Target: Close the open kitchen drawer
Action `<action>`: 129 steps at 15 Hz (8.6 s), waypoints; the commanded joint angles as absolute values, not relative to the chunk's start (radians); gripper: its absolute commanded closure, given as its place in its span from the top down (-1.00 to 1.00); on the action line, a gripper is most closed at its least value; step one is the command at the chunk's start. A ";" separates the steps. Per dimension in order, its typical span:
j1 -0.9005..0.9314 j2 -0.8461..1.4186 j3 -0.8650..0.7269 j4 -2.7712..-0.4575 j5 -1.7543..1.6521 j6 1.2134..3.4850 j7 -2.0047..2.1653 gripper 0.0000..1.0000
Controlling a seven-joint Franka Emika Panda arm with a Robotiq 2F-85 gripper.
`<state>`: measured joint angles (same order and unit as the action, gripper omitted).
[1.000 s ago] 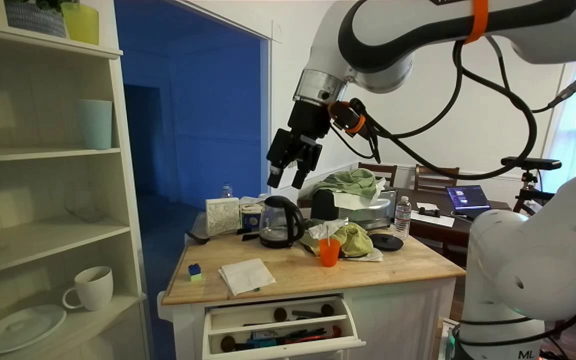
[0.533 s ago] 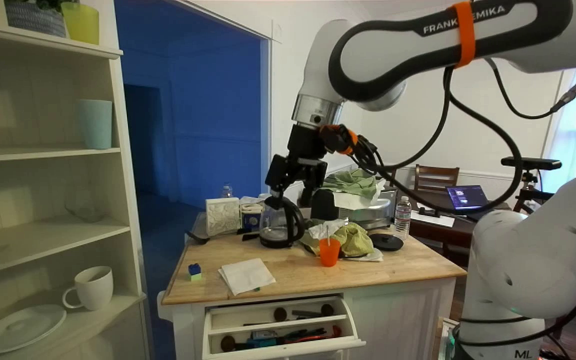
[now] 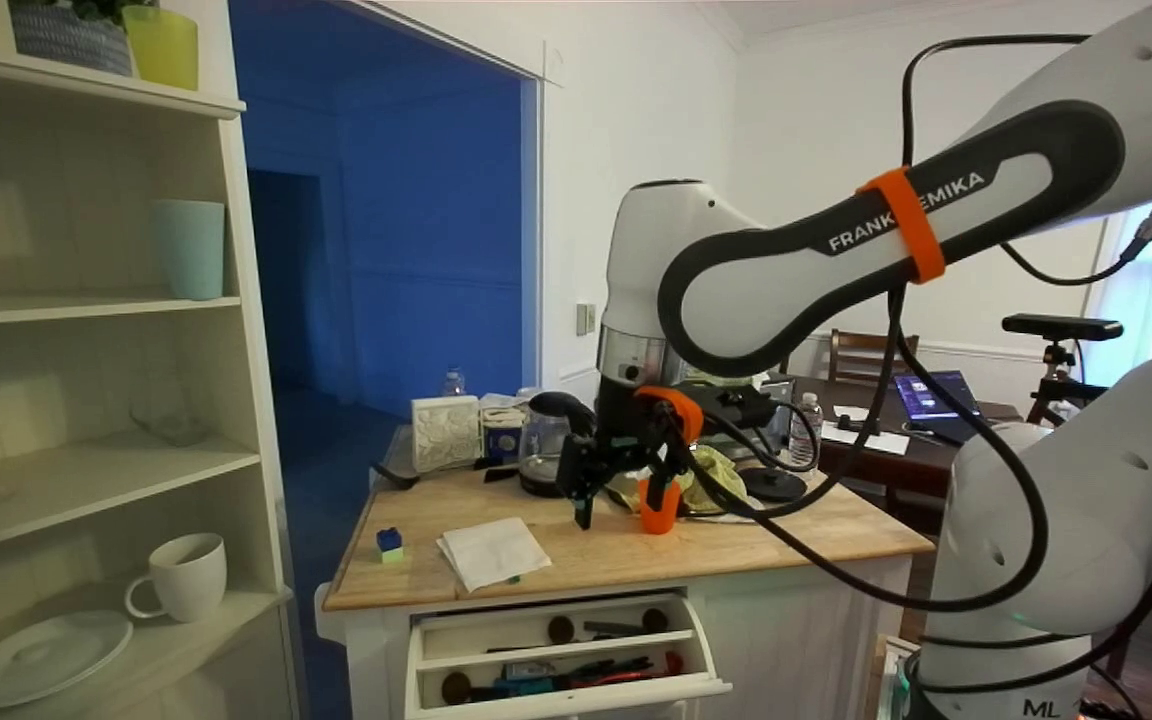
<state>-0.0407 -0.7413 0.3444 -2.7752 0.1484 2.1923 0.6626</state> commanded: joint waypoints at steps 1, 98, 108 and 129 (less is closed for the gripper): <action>-0.060 -0.663 0.388 -2.774 0.101 2.256 0.793 1.00; -0.314 0.627 0.510 -2.454 -1.907 2.310 2.779 1.00; -0.507 0.645 0.643 -2.451 -2.000 2.184 2.788 1.00; -0.309 0.320 0.392 -2.515 -1.462 2.618 2.301 1.00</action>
<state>-0.2722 0.4054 0.3843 -2.4580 -1.6500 2.5584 2.4965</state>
